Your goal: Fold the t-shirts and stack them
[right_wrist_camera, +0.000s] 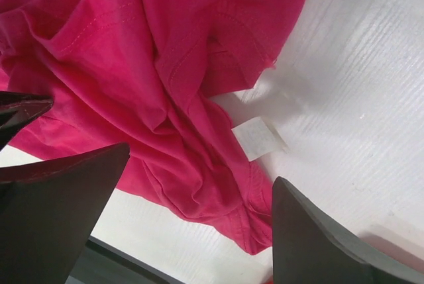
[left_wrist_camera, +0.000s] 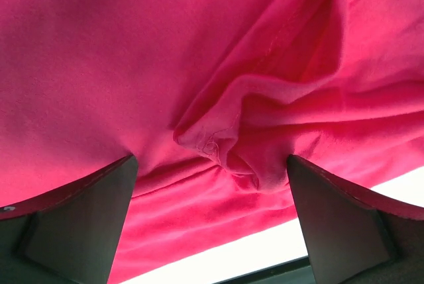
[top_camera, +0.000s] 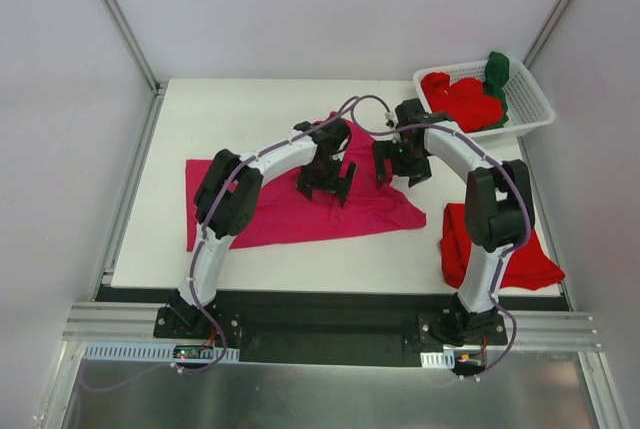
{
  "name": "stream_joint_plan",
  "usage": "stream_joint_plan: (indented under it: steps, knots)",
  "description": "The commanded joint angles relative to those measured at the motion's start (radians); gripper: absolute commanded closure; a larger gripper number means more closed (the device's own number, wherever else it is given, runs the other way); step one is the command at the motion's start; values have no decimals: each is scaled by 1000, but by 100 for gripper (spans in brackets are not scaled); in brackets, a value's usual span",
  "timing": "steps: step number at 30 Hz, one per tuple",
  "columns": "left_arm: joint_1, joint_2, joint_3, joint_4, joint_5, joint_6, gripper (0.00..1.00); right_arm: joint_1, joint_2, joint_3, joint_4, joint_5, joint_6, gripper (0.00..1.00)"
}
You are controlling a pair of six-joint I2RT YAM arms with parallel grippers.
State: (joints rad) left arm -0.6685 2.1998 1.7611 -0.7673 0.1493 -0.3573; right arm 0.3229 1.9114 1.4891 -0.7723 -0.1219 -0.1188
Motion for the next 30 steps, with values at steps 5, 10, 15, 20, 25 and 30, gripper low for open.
stream_joint_plan:
  steps: [5, 10, 15, 20, 25, 30]
  knots:
    - [-9, 20, 70, -43, -51, 47, 2, -1, 9, -3, 48, -62, -27, 4]
    - [-2, -6, 83, -43, -73, 63, 2, 7, 14, -10, 51, -68, -36, 4]
    - [20, 9, 80, -41, -91, 75, 2, 24, 12, -16, 57, -58, -59, 4]
    - [49, 31, 101, -36, -123, 92, 1, 48, 8, -35, 54, -53, -81, 4]
    - [75, 60, 132, -29, -139, 113, 2, 70, 12, -43, 57, -32, -94, 4]
    - [78, 77, 140, -26, -111, 115, 2, 74, 29, -29, 70, -7, -85, 4]
